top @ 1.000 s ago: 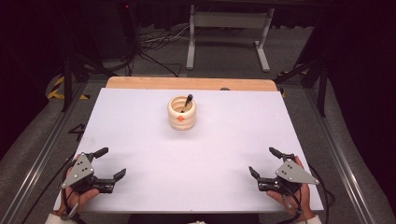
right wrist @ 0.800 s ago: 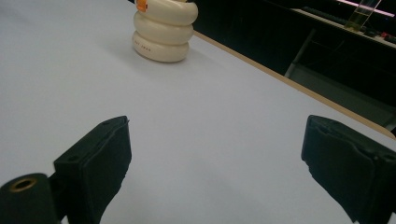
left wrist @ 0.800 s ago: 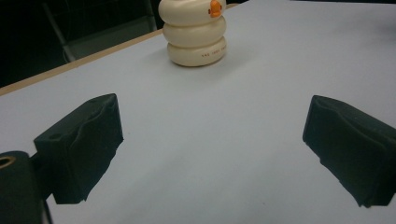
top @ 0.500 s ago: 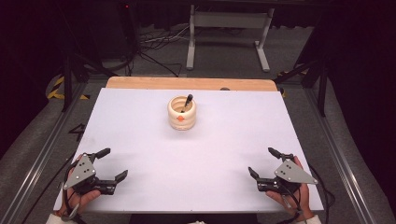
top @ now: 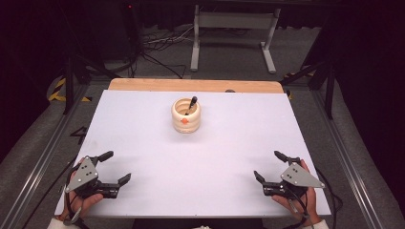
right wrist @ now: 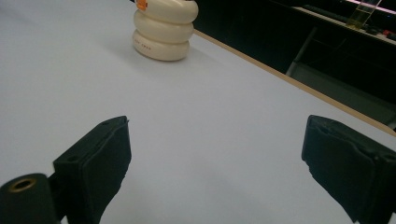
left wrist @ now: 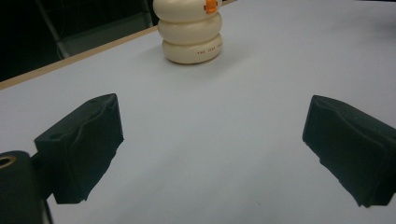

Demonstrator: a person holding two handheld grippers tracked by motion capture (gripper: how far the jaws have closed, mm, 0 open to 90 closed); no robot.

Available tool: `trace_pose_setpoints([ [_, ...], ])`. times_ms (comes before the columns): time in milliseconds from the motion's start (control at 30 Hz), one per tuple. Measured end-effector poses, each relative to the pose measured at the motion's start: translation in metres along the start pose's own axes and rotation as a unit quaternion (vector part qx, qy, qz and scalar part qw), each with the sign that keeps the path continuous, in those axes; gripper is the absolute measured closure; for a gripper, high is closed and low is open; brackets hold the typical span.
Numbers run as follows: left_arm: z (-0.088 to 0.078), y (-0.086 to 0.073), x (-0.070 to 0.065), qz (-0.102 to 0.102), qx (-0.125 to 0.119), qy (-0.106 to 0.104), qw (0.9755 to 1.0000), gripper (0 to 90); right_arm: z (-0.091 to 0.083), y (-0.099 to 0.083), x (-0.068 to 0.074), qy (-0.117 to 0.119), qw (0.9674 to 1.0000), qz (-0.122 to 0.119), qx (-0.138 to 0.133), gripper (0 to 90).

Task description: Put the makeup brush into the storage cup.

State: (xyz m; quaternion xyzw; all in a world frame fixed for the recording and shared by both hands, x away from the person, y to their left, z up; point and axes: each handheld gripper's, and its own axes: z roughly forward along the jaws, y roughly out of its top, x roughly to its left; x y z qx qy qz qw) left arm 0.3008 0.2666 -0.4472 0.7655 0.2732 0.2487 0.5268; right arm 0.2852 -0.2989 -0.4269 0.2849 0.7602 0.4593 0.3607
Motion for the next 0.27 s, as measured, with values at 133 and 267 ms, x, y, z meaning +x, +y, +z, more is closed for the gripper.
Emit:
trace_pose_setpoints([
  [133, 0.0001, 0.0003, 0.0001, 0.0, 0.001, 0.0, 1.0, 6.0, -0.0005, 0.0007, 0.0009, 0.0, 1.0, -0.003, -0.001, 9.0],
  [267, 0.001, -0.0002, 0.0011, -0.002, 0.0, 0.002, 1.0, 6.0, -0.0002, 0.0006, 0.0002, 0.0, 1.0, -0.001, -0.002, 9.0],
])
